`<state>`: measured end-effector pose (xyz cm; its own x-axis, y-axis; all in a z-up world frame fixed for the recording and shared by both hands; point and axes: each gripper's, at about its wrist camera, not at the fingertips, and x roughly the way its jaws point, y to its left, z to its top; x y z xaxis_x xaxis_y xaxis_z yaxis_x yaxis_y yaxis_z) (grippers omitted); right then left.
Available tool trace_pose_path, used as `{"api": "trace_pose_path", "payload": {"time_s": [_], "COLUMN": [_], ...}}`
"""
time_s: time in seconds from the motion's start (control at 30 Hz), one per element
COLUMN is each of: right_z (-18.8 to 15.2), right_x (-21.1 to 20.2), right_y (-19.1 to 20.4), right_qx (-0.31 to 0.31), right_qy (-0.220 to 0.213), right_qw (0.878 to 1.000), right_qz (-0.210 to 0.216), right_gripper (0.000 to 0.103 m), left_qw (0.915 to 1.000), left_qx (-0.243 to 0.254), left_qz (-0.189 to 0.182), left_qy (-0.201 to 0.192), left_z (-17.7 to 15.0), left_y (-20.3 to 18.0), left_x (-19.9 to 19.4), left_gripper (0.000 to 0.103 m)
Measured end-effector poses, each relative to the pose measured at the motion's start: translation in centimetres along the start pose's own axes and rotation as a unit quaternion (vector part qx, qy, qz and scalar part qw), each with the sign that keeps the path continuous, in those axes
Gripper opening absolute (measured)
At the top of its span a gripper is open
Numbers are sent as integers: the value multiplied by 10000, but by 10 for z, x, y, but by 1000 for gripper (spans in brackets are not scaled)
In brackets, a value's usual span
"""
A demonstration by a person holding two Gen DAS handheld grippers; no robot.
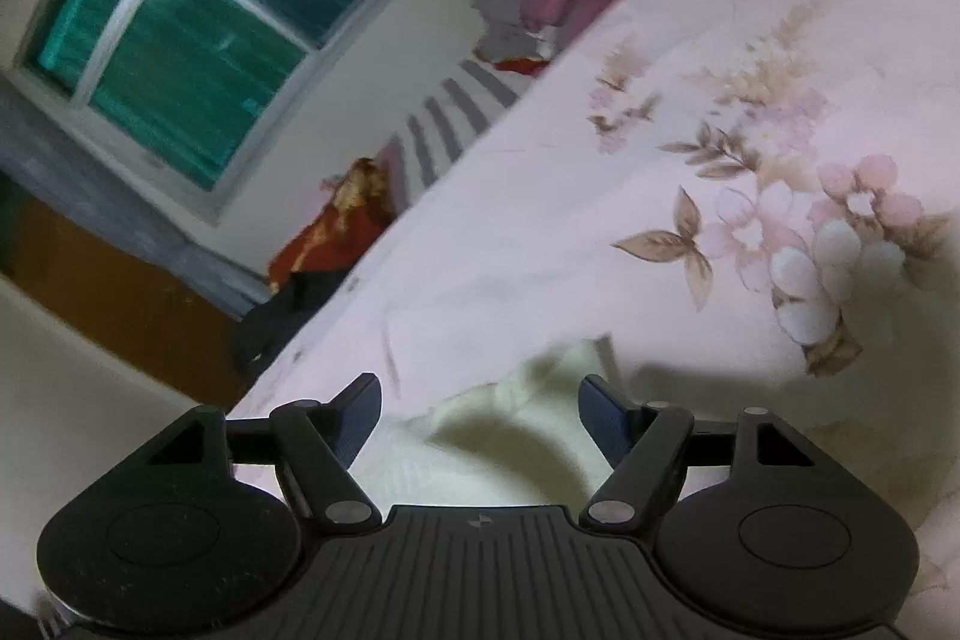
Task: Fold small clothes
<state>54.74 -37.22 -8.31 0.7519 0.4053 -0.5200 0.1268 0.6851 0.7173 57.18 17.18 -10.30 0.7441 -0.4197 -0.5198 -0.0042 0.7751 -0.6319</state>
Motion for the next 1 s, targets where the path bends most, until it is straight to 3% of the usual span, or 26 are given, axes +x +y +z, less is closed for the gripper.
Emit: {"api": "trace_pose_path", "payload": {"time_s": [0.03,0.07,0.13,0.23,0.27,0.33,0.37,0.4,0.53,0.6,0.63,0.7,0.73,0.77,0.8,0.83,0.9,1.0], "right_z": [-4,-8,-18,-34,-38,-52,-54,-56,-55,-53,-53,-51,-49,-50,-53,-57,-68,-105], "right_x": [-2,-2,6,23,28,36,37,36,29,35,46,47,44,36,26,17,21,50], "right_y": [6,11,19,31,32,41,44,45,47,49,42,42,48,56,63,71,86,115], "right_qx": [-326,-701,-1199,-1782,-1945,-2303,-2459,-2529,-2730,-2786,-2748,-2599,-2605,-2707,-2816,-2884,-2897,-3437], "right_qy": [27,127,421,635,691,700,706,706,459,509,595,535,436,184,-91,-283,43,600], "right_qw": [9994,9973,9913,9790,9745,9646,9599,9582,9548,9512,9487,9533,9520,9470,9436,9454,9523,9363], "right_qz": [-78,-171,-339,-761,-878,-1081,-1146,-1136,-1082,-1227,-1447,-1445,-1551,-1720,-1739,-1491,-962,-396], "right_gripper": [69,60,46,42,42,23,10,6,5,5,5,10,18,37,45,45,45,45], "left_qw": [9989,9965,9898,9752,9732,9756,9789,9811,9797,9805,9802,9742,9680,9618,9595,9613,9575,9400], "left_qx": [393,702,1185,1825,1906,1811,1690,1619,1666,1602,1592,1771,2026,2324,2518,2570,2829,3326], "left_qz": [183,318,512,888,956,940,888,849,1001,1028,1051,1275,1424,1440,1260,990,447,245], "left_qy": [161,327,596,879,858,808,731,639,497,496,526,574,418,171,-50,-52,357,718], "left_z": [0,0,-2,-9,-11,-8,-6,-5,-11,-12,-11,-8,-10,-16,-23,-29,-45,-70], "left_y": [-7,-11,-18,-26,-26,-21,-17,-15,-11,-9,-11,-23,-33,-46,-60,-69,-94,-122], "left_x": [5,12,25,41,43,42,39,34,31,35,36,32,25,16,9,8,24,51], "left_gripper": [57,50,44,30,19,6,5,5,5,6,11,27,42,61,70,75,74,74]}}
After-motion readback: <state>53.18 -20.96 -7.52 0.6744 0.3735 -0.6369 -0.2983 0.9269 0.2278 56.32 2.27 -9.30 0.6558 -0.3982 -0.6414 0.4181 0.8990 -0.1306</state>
